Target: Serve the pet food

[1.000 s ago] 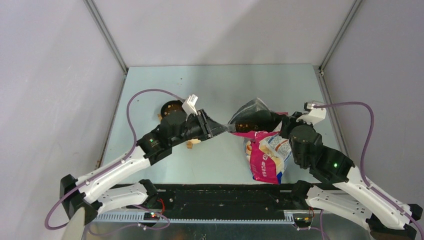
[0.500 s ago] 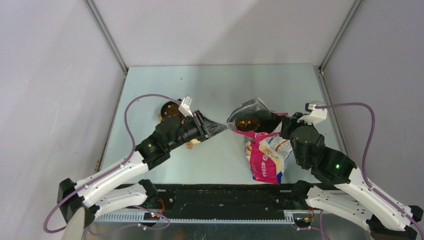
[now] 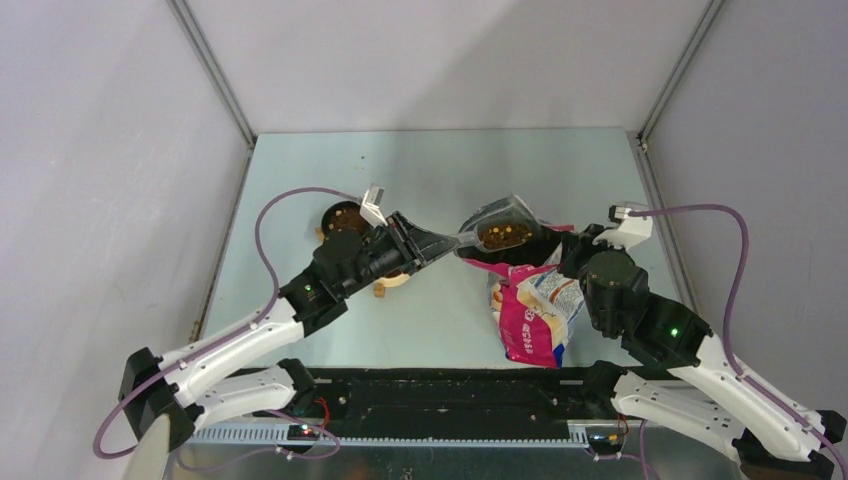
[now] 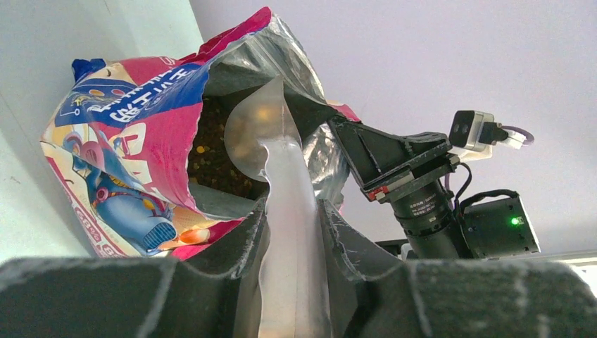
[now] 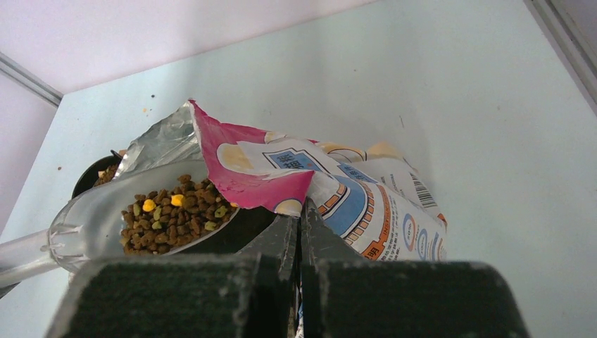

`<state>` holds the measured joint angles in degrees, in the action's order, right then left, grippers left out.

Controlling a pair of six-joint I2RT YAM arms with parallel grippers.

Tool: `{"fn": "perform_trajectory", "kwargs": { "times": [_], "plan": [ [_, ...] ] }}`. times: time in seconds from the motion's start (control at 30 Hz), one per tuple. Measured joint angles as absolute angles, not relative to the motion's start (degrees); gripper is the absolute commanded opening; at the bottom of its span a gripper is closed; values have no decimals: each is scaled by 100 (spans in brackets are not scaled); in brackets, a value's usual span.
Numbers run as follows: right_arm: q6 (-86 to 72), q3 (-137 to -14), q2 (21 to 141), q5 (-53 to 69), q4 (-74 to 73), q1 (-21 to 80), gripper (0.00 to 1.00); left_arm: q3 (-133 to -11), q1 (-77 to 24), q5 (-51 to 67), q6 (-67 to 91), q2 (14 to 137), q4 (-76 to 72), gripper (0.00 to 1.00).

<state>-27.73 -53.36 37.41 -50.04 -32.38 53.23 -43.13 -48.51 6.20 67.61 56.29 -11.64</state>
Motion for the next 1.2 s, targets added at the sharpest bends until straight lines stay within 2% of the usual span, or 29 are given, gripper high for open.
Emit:
{"fn": "perform_trajectory", "kwargs": {
  "times": [0.47, 1.2],
  "plan": [
    [-2777, -5336, 3715, -4982, -3229, 5317, 0, -3658, -4845, 725, 7393, 5763, -2464, 0],
    [-2781, -5325, 3555, -5006, -3321, 5319, 0, -2727, -4775, 644, 7957, 4923, -3780, 0]
  ]
}}
